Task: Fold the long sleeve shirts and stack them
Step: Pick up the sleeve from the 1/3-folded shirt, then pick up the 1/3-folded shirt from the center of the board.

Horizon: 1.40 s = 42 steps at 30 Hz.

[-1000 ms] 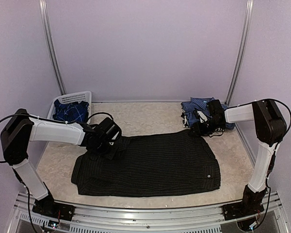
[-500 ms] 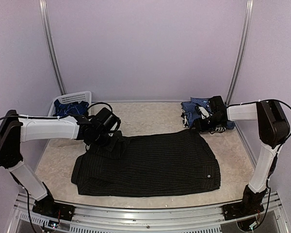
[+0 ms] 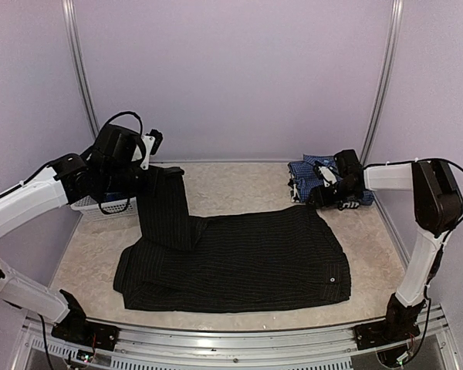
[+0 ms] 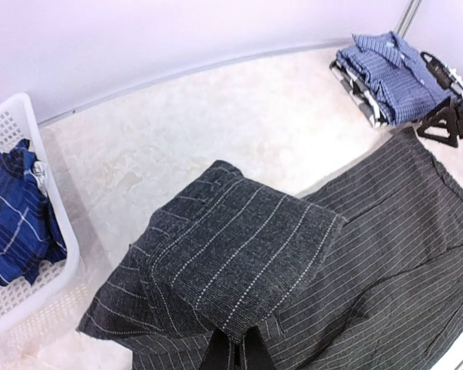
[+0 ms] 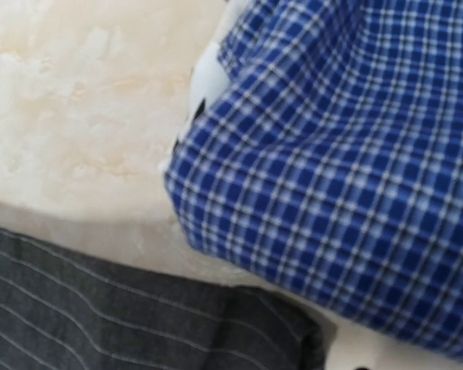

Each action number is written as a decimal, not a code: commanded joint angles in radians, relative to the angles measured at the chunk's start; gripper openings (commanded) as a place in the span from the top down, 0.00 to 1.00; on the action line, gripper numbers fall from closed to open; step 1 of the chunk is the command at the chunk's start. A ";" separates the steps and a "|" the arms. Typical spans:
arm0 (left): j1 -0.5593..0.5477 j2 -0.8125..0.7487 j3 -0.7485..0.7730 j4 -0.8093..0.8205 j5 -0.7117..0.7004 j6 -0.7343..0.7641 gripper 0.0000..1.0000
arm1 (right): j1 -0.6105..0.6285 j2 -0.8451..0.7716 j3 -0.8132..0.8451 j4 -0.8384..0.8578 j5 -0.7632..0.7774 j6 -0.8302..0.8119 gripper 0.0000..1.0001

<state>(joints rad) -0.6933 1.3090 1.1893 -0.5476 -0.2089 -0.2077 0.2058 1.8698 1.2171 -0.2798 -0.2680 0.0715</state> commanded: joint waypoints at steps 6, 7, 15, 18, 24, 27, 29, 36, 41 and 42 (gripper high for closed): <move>0.055 -0.046 0.031 -0.016 0.046 0.041 1.00 | -0.046 0.060 0.054 -0.025 -0.153 -0.098 0.37; 0.056 -0.045 0.034 -0.015 0.051 0.043 1.00 | -0.048 0.070 0.060 -0.028 -0.151 -0.101 0.37; 0.069 -0.048 0.067 0.017 0.091 0.054 1.00 | -0.063 0.159 0.129 -0.048 -0.148 -0.113 0.40; 0.070 -0.036 0.074 0.017 0.104 0.056 1.00 | -0.067 0.177 0.144 -0.052 -0.141 -0.124 0.40; 0.071 -0.021 0.077 0.018 0.106 0.063 1.00 | -0.078 0.223 0.178 -0.090 -0.169 -0.165 0.41; 0.071 -0.015 0.080 0.018 0.108 0.066 1.00 | -0.086 0.240 0.186 -0.091 -0.220 -0.179 0.45; 0.071 -0.009 0.081 0.018 0.113 0.067 1.00 | -0.089 0.247 0.189 -0.097 -0.234 -0.188 0.48; 0.072 0.006 0.071 0.017 0.118 0.071 1.00 | -0.105 0.249 0.182 -0.083 -0.304 -0.202 0.73; 0.084 0.011 0.079 0.003 0.095 0.073 1.00 | -0.108 0.228 0.178 -0.088 -0.302 -0.208 0.99; 0.088 0.012 0.089 -0.004 0.091 0.074 1.00 | -0.107 0.217 0.175 -0.088 -0.298 -0.207 1.00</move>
<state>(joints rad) -0.6235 1.3140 1.2369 -0.5480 -0.1047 -0.1486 0.1089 2.0995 1.3861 -0.3553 -0.5465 -0.1238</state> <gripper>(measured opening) 0.005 0.036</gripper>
